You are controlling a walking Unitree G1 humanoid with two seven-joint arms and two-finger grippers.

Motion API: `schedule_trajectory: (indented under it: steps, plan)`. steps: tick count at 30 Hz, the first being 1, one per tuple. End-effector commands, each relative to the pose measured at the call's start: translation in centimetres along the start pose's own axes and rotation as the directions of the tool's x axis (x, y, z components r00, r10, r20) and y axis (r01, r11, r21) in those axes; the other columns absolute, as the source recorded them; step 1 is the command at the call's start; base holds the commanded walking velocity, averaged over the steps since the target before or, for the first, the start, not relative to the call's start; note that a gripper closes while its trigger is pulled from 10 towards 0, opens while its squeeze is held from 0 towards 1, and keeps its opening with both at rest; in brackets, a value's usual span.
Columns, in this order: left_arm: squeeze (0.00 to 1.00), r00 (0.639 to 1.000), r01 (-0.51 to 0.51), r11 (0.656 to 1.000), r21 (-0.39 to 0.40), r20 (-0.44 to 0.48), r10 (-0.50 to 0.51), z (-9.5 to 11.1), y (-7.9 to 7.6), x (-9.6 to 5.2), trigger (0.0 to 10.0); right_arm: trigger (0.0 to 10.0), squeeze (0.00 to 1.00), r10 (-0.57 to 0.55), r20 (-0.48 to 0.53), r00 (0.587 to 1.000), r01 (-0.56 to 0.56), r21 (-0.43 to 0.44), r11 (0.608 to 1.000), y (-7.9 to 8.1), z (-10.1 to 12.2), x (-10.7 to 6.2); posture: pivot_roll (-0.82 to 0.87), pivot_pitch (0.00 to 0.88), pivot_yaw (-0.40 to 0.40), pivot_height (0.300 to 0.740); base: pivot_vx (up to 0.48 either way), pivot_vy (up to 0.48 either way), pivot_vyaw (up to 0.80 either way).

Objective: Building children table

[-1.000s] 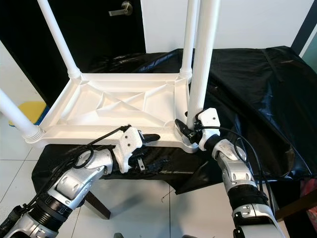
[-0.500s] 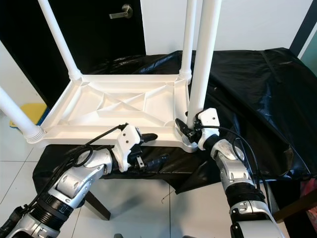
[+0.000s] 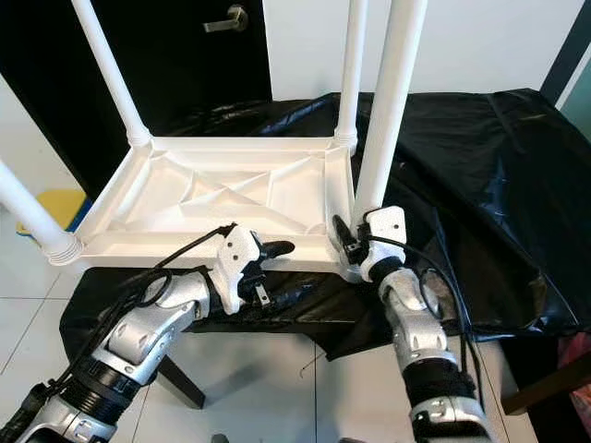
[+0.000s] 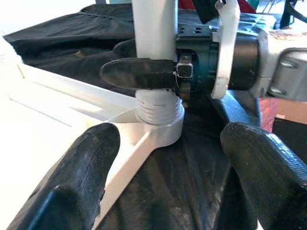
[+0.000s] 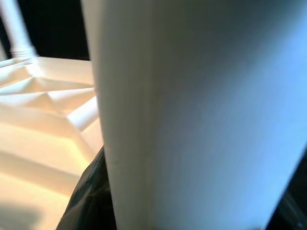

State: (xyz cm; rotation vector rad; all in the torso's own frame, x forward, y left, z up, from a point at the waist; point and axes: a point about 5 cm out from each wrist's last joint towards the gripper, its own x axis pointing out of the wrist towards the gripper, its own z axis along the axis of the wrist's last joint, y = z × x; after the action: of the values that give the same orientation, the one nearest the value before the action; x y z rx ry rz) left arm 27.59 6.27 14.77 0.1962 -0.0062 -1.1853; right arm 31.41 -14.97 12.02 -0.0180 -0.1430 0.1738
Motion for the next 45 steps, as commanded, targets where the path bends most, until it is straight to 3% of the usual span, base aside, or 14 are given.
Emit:
schedule_trajectory:
  steps: [1, 6, 10, 18, 27, 28, 29, 30, 35, 38, 39, 40, 43, 45]
  plan:
    - [0.0, 1.0, -0.019, 1.0, 0.012, -0.006, 0.019, 0.0, 0.5, -0.2, 10.0, 10.0, 0.0, -0.072, -0.072, 0.995, 0.073, 0.018, 0.997, -0.3, -1.4, -0.8, -0.09, 0.01, 0.03, 0.74, 0.0, 0.0, 0.0]
    - [0.0, 0.998, -0.057, 0.998, 0.008, 0.001, 0.057, 0.0, 1.0, -0.1, 10.0, 10.0, 0.0, -0.18, -0.095, 0.979, 0.18, -0.008, 0.984, 0.6, -1.6, -1.3, -0.1, 0.003, 0.038, 0.74, 0.0, 0.0, 0.0]
    - [0.0, 0.997, -0.076, 0.997, 0.006, 0.014, 0.076, 0.1, 1.3, 0.2, 10.0, 10.0, 0.0, -0.393, -0.165, 0.905, 0.396, -0.015, 0.918, 1.2, -2.5, -2.0, -0.11, 0.0, 0.045, 0.74, 0.0, 0.0, 0.0]
    - [0.0, 0.995, -0.101, 0.995, 0.005, 0.026, 0.1, 0.4, 1.9, 0.4, 10.0, 10.0, 0.0, -0.353, -0.143, 0.925, 0.355, -0.015, 0.935, 2.4, -2.1, -2.1, -0.11, 0.0, 0.06, 0.74, 0.0, 0.0, 0.0]
    - [0.0, 0.995, -0.095, 0.995, 0.021, 0.032, 0.094, 0.6, 2.3, 0.4, 10.0, 10.0, 0.0, -0.347, -0.111, 0.931, 0.347, -0.019, 0.938, 2.4, -1.2, -1.5, -0.11, 0.0, 0.053, 0.74, 0.0, 0.0, 0.0]
    - [0.0, 0.995, -0.098, 0.995, 0.027, 0.027, 0.098, 0.4, 2.3, 0.4, 10.0, 10.0, 0.36, -0.335, -0.106, 0.936, 0.333, -0.029, 0.942, 2.3, -1.2, -1.4, -0.11, 0.0, 0.053, 0.74, 0.0, 0.0, 0.0]
    - [0.0, 0.995, -0.098, 0.995, 0.027, 0.027, 0.098, 0.4, 2.3, 0.4, 10.0, 10.0, 0.36, -0.335, -0.106, 0.936, 0.333, -0.029, 0.942, 2.3, -1.2, -1.4, -0.11, 0.0, 0.053, 0.74, 0.0, 0.0, 0.0]
    - [0.0, 0.994, -0.104, 0.994, 0.015, 0.038, 0.104, 0.4, 2.3, 0.4, 10.0, 10.0, 1.0, -0.298, -0.088, 0.951, 0.297, -0.022, 0.955, 2.0, -0.9, -1.3, -0.11, 0.0, 0.045, 0.74, 0.0, 0.0, 0.0]
    - [0.0, 0.993, -0.109, 0.994, 0.018, 0.041, 0.109, 0.6, 2.2, 0.3, 10.0, 10.0, 1.0, -0.278, -0.069, 0.958, 0.278, -0.017, 0.961, 1.5, -0.5, -1.4, -0.11, 0.0, 0.049, 0.74, 0.0, 0.0, 0.0]
    - [0.0, 0.994, -0.1, 0.995, 0.021, 0.04, 0.099, 0.5, 1.9, 0.4, 10.0, 10.0, 1.0, -0.164, -0.057, 0.985, 0.163, -0.016, 0.986, 0.4, -0.4, -1.5, -0.11, 0.0, 0.041, 0.74, 0.0, 0.0, 0.0]
    - [0.0, 0.994, -0.099, 0.995, 0.019, 0.041, 0.098, 0.5, 1.8, 0.4, 10.0, 10.0, 0.71, -0.137, -0.044, 0.99, 0.136, -0.025, 0.99, 0.1, -0.2, -1.5, -0.11, 0.0, 0.041, 0.74, 0.0, 0.0, 0.0]
    - [0.0, 0.994, -0.098, 0.995, 0.015, 0.047, 0.097, 0.6, 1.8, 0.4, 10.0, 10.0, 0.0, -0.104, -0.044, 0.994, 0.104, -0.013, 0.995, -0.1, -0.1, -1.5, -0.1, 0.0, 0.037, 0.74, 0.0, 0.0, 0.0]
    - [0.0, 0.994, -0.096, 0.995, 0.011, 0.052, 0.095, 0.6, 1.8, 0.5, 10.0, 10.0, 0.0, -0.085, -0.043, 0.995, 0.085, -0.003, 0.996, -0.2, -0.1, -1.5, -0.1, 0.0, 0.037, 0.74, 0.0, 0.0, 0.0]
    - [0.0, 0.995, -0.078, 0.997, -0.005, 0.068, 0.079, 0.7, 1.8, 0.4, 10.0, 10.0, 0.0, 0.037, -0.046, 0.998, -0.038, -0.018, 0.999, -1.4, -0.2, -1.4, -0.1, 0.0, 0.031, 0.74, 0.0, 0.0, 0.0]
